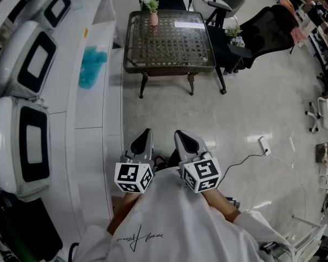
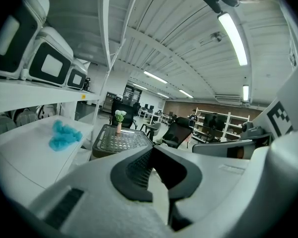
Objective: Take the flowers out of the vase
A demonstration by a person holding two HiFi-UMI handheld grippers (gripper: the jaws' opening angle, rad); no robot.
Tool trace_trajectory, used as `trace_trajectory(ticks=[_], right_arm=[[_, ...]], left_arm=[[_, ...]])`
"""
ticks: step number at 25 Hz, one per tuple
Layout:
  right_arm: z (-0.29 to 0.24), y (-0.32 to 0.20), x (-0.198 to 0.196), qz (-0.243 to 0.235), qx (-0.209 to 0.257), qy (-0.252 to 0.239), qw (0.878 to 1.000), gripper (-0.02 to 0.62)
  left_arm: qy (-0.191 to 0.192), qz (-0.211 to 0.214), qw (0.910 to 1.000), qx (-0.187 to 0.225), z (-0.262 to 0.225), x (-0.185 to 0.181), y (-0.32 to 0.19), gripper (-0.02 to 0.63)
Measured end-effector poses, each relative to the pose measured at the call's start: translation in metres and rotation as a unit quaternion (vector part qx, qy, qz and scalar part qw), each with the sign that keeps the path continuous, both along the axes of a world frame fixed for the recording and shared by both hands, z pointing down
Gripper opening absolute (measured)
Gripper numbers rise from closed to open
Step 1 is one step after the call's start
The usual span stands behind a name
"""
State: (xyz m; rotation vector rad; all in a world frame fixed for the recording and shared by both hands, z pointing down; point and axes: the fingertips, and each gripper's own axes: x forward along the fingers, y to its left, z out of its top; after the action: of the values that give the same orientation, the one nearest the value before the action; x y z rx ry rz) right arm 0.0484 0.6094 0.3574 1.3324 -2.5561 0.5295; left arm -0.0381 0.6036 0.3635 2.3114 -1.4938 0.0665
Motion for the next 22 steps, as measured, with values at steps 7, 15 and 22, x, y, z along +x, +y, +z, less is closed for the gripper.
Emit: trace_trajectory(ticks=[7, 15, 22], right_arm=[[0.002, -0.009, -0.008, -0.003, -0.004, 0.002, 1.0, 0.008], [0.003, -0.036, -0.012, -0.005, -0.003, 0.003, 1.0, 0.008], [0.005, -0.071, -0.017, -0.008, -0.008, -0.001, 1.0, 0.008]], left_arm=[[0.007, -0.003, 0.9999, -0.01, 0.006, -0.008, -0.01, 0.0], [-0.019, -0.01, 0.9998, -0.003, 0.006, -0.012, -0.035, 0.0], [-0.009, -0.02, 0.9997, -0.011, 0.005, -0.018, -0.071, -0.003]])
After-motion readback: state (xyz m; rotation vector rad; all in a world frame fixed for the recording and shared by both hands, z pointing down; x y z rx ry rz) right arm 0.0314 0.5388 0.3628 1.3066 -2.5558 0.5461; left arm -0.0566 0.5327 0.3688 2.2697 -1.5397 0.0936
